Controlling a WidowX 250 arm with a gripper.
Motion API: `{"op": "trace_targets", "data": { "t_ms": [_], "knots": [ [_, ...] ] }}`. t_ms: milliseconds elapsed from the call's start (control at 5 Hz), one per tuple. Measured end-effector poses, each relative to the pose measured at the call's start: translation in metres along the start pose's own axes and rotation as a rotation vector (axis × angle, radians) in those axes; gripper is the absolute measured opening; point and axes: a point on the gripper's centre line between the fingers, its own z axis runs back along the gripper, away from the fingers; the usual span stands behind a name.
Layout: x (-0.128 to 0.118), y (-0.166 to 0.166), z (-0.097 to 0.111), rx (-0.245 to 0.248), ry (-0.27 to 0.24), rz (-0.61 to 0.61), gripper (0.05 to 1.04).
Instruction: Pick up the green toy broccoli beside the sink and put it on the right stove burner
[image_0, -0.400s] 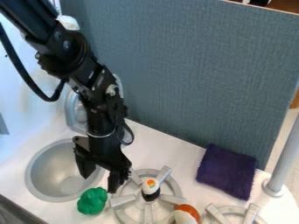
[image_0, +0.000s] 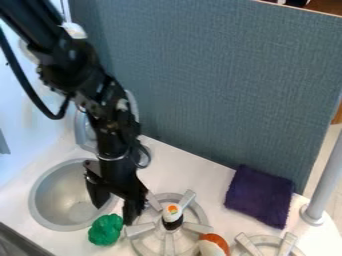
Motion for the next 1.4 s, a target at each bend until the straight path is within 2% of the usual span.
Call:
{"op": "trace_targets", "data": {
  "t_ms": [200,400,600,1000,1200,1400],
  "knots": [
    [0.001,0.014,-0.002,0.001,-0.019,0.038,1.003],
    [0.0,0.023,-0.018,0.061,-0.012,0.07,1.003],
    [-0.005,0.024,-0.033,0.068,0.032,0.077,1.003],
    [-0.009,0.028,-0.051,0.101,0.068,0.103,1.003],
    [-0.005,0.03,-0.059,0.11,0.076,0.12,0.923],
    [-0.001,0.031,-0.061,0.109,0.076,0.135,0.722]
  ]
}}
